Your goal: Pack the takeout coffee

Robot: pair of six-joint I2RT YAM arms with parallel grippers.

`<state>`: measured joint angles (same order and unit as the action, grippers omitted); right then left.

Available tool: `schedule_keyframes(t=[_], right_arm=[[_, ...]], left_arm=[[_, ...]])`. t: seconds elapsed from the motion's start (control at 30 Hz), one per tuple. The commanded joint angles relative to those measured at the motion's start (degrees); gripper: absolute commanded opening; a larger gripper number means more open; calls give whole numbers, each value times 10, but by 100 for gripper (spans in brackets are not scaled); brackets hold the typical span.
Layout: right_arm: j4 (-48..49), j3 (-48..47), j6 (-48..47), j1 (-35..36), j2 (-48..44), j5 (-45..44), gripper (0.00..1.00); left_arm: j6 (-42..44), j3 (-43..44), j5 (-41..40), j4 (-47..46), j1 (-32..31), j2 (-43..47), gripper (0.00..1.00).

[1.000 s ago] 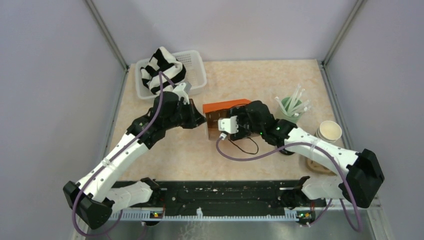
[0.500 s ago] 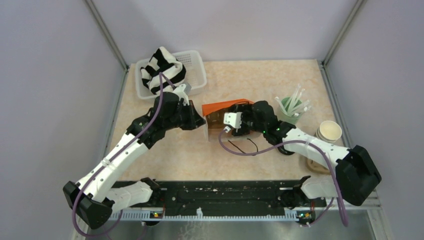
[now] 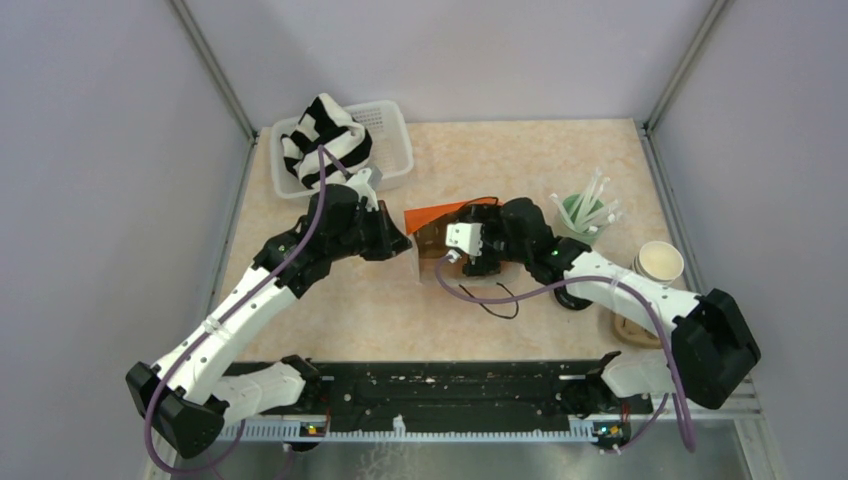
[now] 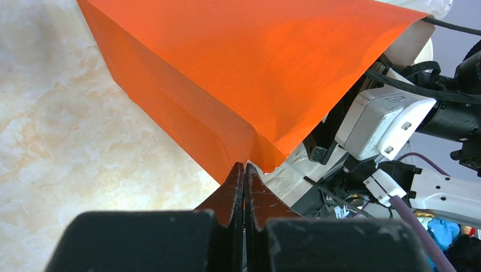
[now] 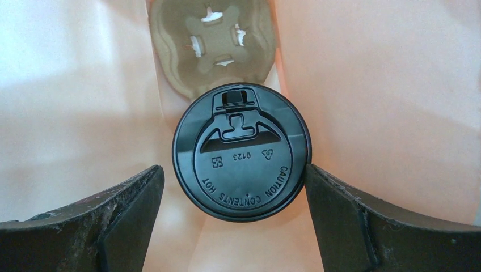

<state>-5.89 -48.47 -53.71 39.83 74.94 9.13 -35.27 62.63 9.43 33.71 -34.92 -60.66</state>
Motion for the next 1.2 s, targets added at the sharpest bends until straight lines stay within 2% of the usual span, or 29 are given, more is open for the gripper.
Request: schedule_keyframes(t=[0.0, 0.2, 0.33, 0.53, 0.87, 0.97, 1.1, 1.17], right_arm=[[-45, -25, 29, -10, -8, 14, 92], [1, -32, 54, 2, 17, 5, 90], [29, -30, 62, 8, 32, -31, 79], [68, -5, 56, 11, 17, -48, 68], [83, 8, 57, 11, -13, -50, 60], [74, 7, 58, 13, -16, -55, 60], [39, -3, 62, 26, -28, -58, 78], [1, -23, 75, 44, -28, -53, 81]], left_arm=[[-10, 6, 8, -10, -1, 0, 0], [-21, 0, 16, -16, 0, -3, 0], [-24, 3, 10, -11, -1, -3, 0], [-28, 6, -6, -3, -1, -2, 0], [-31, 6, -12, 2, -1, -9, 0], [-30, 5, -13, 4, -1, -8, 0], [-21, 5, -15, 5, -1, -7, 0], [-17, 4, -16, 6, -1, -6, 0]])
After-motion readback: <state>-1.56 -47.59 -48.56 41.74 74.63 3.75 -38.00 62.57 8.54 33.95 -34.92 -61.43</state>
